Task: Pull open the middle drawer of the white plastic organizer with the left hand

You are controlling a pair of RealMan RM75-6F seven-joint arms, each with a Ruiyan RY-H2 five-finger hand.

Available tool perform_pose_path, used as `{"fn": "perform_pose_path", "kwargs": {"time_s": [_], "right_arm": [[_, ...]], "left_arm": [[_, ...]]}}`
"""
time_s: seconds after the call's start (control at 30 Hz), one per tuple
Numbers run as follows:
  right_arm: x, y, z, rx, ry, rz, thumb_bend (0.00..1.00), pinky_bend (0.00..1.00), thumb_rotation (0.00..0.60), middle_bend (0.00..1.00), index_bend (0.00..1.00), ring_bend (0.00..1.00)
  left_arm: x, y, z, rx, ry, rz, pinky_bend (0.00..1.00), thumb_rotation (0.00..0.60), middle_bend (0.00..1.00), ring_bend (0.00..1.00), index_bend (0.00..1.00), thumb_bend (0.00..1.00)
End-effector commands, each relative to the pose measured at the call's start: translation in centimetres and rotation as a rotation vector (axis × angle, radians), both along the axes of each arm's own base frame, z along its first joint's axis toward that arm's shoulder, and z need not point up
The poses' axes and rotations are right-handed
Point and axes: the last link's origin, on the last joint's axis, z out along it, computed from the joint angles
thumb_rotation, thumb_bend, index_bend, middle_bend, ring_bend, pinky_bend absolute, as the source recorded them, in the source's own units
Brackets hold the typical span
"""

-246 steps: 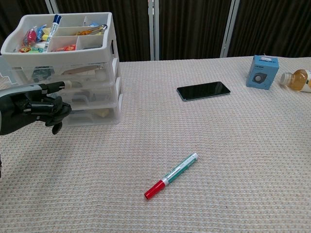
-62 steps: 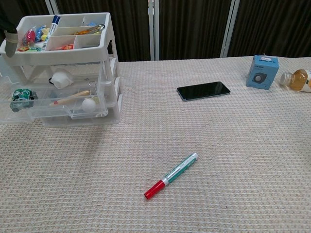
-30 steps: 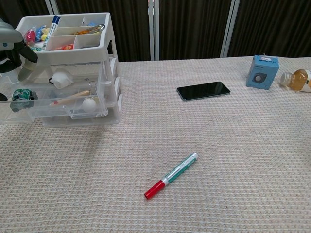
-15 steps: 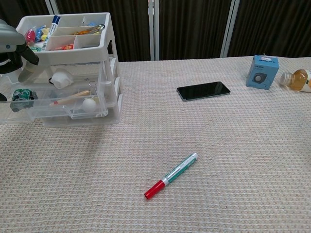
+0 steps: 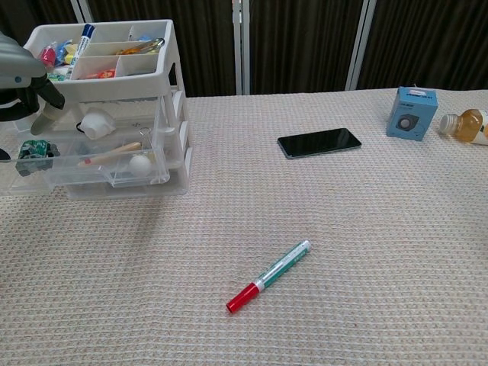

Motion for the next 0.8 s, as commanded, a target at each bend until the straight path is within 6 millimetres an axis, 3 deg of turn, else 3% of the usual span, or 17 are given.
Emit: {"fn": "perform_pose_path", "kwargs": {"time_s": [0.03, 0.57, 0.8], "right_arm": [[0.0, 0.0, 0.1, -0.003, -0.004, 0.0, 0.02, 0.0, 0.6, 0.0, 0.0, 0.0], [-0.1, 0.0, -0.1, 0.004, -0.009, -0.003, 0.02, 0.0, 0.6, 0.0, 0.0, 0.0], [-0.4, -0.2, -0.3, 0.008, 0.0, -0.017, 0.02, 0.0, 0.6, 0.0, 0.0, 0.0]], "left_arm": [[0.0, -0.1, -0.3, -0.008, 0.008, -0.004, 0.63, 0.6, 0.8, 0.75, 0.55, 0.02], [0.7, 0.3, -0.5, 0.005, 0.015, -0.019, 0.63, 0.6, 0.8, 0.75, 0.55, 0.02], [0.9, 1.1, 0.3, -0.001, 0.052, -0.021, 0.63, 0.6, 0.8, 0.75, 0.55, 0.01]]}}
